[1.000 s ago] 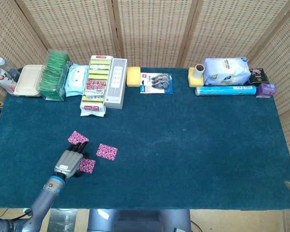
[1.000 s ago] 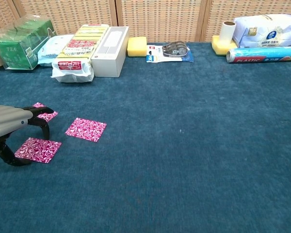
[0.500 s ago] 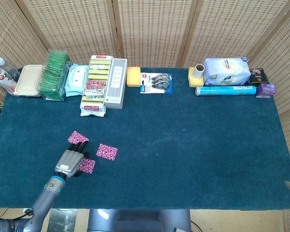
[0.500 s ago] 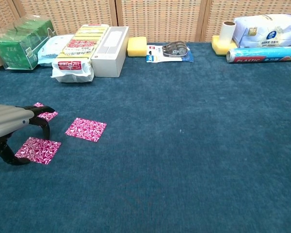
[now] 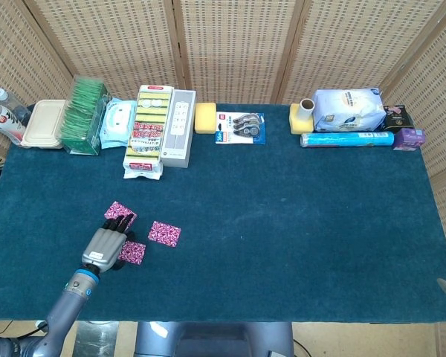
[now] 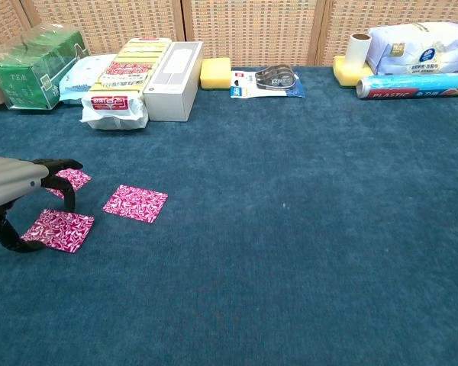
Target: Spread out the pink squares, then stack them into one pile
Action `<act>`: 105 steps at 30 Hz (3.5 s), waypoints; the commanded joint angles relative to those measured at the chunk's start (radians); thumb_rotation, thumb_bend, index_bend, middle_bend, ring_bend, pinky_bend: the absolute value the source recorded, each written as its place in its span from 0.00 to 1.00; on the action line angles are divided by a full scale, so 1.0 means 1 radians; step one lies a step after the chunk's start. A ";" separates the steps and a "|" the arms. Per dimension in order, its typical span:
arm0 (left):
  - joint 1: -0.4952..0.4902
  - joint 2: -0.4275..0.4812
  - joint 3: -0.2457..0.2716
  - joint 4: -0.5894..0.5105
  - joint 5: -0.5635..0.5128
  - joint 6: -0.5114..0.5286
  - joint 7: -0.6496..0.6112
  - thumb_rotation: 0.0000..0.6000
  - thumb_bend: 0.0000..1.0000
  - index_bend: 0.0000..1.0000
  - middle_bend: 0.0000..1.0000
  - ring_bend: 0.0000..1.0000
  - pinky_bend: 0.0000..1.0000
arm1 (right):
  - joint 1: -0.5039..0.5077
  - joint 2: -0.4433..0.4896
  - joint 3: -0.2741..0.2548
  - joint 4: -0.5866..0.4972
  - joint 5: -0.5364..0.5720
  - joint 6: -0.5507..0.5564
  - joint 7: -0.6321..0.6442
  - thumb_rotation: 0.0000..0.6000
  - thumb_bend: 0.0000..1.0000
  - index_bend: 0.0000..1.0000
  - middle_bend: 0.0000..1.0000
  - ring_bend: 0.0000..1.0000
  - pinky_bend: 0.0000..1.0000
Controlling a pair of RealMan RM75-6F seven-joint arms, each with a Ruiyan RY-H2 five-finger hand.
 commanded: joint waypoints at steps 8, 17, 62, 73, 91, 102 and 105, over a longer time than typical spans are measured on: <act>-0.033 0.026 -0.036 -0.007 0.039 -0.053 -0.068 1.00 0.25 0.40 0.00 0.00 0.09 | 0.001 0.000 -0.001 -0.001 0.001 -0.003 -0.005 1.00 0.02 0.21 0.05 0.00 0.00; -0.127 -0.006 -0.119 0.027 -0.007 -0.140 -0.071 1.00 0.25 0.40 0.00 0.00 0.09 | 0.003 -0.001 0.002 -0.001 0.008 -0.006 -0.005 1.00 0.02 0.21 0.05 0.00 0.00; -0.303 -0.153 -0.100 0.106 -0.323 -0.100 0.111 1.00 0.23 0.27 0.00 0.00 0.09 | 0.000 0.008 0.007 0.011 0.014 -0.004 0.039 1.00 0.02 0.21 0.05 0.00 0.00; -0.310 -0.144 -0.098 0.088 -0.349 -0.097 0.114 1.00 0.21 0.21 0.00 0.00 0.09 | 0.001 0.007 0.008 0.010 0.014 -0.005 0.036 1.00 0.02 0.21 0.05 0.00 0.00; -0.328 -0.060 -0.092 -0.029 -0.397 -0.061 0.130 1.00 0.20 0.21 0.00 0.00 0.09 | -0.002 0.010 0.008 0.010 0.013 -0.002 0.043 1.00 0.02 0.21 0.05 0.00 0.00; -0.193 0.093 -0.014 0.154 0.062 -0.137 -0.278 1.00 0.21 0.21 0.00 0.00 0.09 | -0.001 0.009 0.009 0.010 0.015 -0.003 0.040 1.00 0.02 0.21 0.05 0.00 0.00; -0.165 0.102 0.008 0.253 0.196 -0.142 -0.435 1.00 0.21 0.21 0.00 0.00 0.09 | 0.003 0.004 0.009 0.009 0.021 -0.011 0.026 1.00 0.02 0.21 0.05 0.00 0.00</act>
